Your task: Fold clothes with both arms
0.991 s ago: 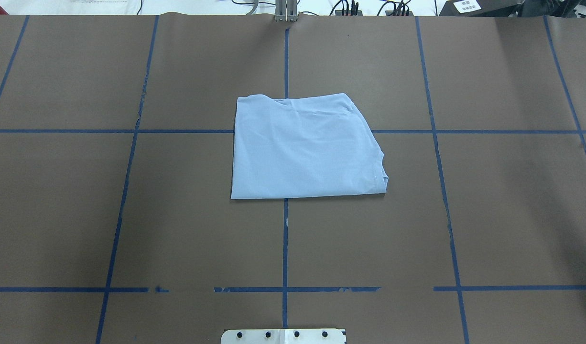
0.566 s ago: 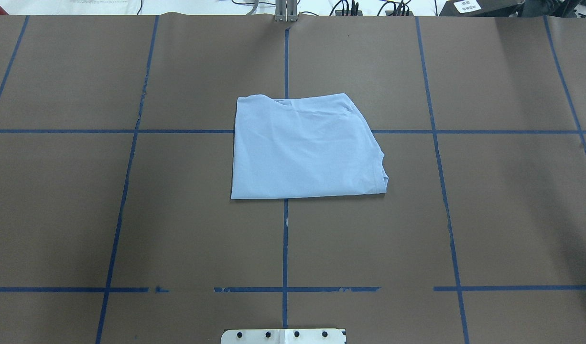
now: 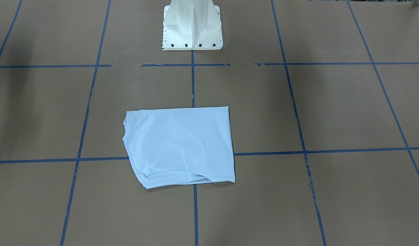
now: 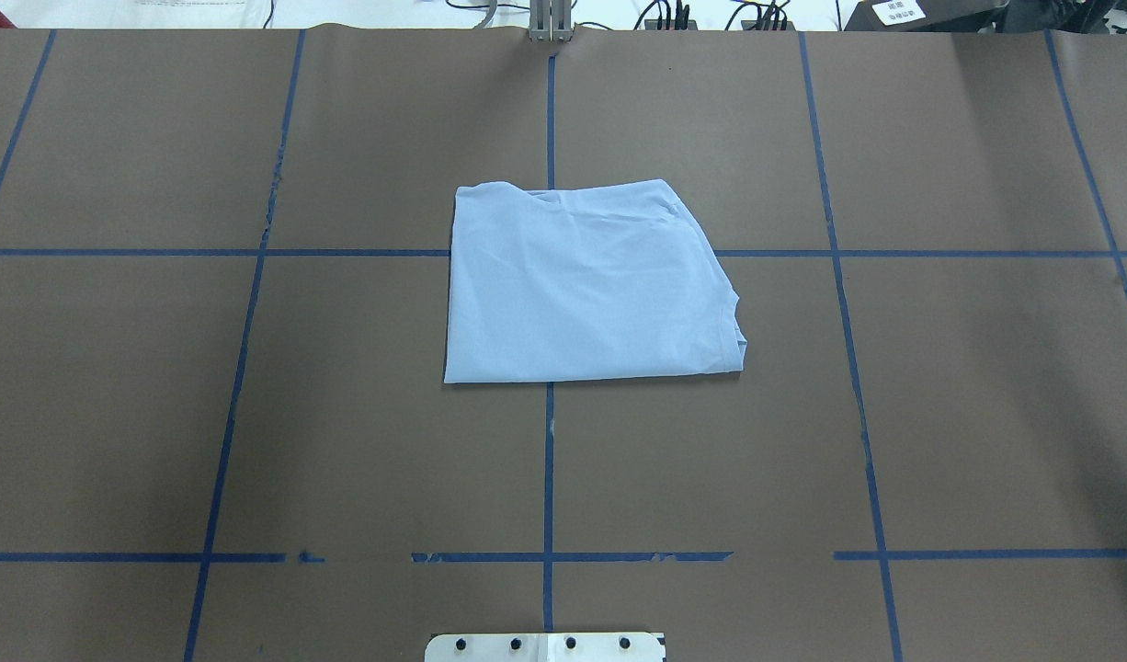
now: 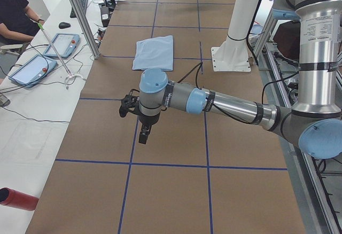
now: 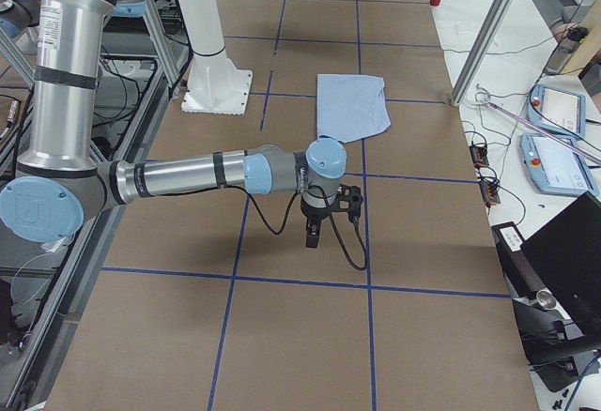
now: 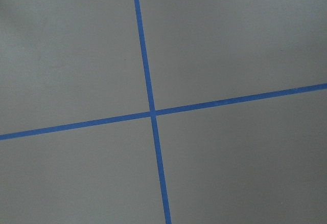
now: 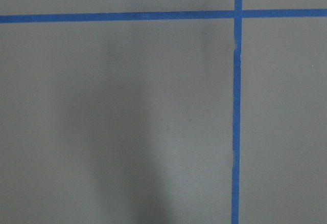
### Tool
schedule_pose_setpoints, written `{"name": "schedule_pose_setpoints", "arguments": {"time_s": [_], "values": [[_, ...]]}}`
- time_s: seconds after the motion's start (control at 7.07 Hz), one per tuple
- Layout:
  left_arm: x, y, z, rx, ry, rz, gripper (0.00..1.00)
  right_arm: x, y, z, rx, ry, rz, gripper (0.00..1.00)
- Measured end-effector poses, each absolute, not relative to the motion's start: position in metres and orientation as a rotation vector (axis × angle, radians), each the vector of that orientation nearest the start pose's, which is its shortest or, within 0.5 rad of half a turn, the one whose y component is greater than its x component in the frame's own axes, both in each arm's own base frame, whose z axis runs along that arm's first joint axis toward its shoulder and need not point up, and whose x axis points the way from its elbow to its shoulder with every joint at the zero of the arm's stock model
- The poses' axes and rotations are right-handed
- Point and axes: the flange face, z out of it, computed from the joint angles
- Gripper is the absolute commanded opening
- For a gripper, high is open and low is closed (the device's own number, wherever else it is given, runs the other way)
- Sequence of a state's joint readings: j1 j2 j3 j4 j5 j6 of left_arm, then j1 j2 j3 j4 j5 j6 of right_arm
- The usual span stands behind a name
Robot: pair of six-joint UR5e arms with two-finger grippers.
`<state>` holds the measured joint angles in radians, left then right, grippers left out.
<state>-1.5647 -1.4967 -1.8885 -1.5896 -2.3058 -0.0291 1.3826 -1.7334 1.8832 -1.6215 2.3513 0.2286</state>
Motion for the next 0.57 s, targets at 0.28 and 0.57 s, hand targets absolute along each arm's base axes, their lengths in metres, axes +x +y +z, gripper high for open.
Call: {"name": "schedule_pose_setpoints", "arguments": {"time_s": [0.28, 0.57], "values": [[-0.0640, -0.4651, 0.5369, 0.239, 0.731, 0.074, 1.00, -0.0176, -0.4295, 0.5840, -0.070, -0.782, -0.001, 1.00], [-0.0641, -0.4653, 0.5359, 0.240, 0.729, 0.075, 1.00, -0.0176, -0.4296, 0.5842, -0.070, -0.782, -0.001, 1.00]]}}
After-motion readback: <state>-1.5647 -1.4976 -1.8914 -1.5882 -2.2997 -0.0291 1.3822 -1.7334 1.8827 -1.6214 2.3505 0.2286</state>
